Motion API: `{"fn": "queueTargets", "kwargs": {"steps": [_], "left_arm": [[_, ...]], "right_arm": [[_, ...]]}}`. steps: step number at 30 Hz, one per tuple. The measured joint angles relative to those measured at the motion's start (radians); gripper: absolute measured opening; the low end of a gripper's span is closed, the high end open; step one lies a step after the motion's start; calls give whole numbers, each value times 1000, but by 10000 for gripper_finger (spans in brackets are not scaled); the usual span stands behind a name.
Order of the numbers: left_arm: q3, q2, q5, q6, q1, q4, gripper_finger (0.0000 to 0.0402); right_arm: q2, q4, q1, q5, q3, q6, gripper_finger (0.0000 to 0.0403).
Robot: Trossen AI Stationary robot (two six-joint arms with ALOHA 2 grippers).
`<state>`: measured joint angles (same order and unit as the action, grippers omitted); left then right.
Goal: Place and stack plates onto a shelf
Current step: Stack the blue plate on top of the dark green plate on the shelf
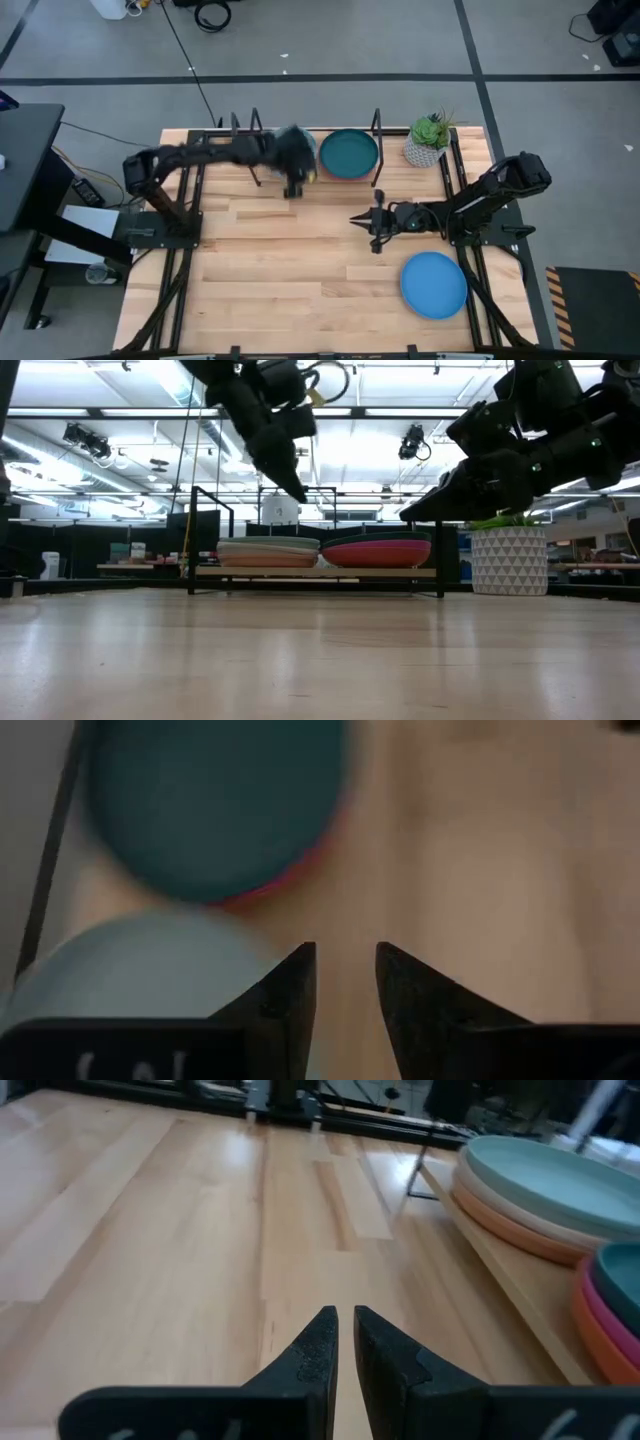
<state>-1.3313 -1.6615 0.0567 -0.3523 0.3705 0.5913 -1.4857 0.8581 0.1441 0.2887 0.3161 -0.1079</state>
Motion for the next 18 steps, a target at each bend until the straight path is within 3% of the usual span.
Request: {"fn": "queueTargets", "kwargs": {"steps": [5,7,14,18], "left_arm": [[218,38,5,-33,-154,-209,103],[298,67,2,-34,-195,-323,103],[565,137,2,11,-290,-777,103],[667,142,-1,45,-323,-939,102]], "right_arm": [[5,-16,28,85,0,58,43],[19,-105,32,84,23,78,42],[51,-917,43,32,314,279,42],[45,-1303,68,-67,472,273,44]]}}
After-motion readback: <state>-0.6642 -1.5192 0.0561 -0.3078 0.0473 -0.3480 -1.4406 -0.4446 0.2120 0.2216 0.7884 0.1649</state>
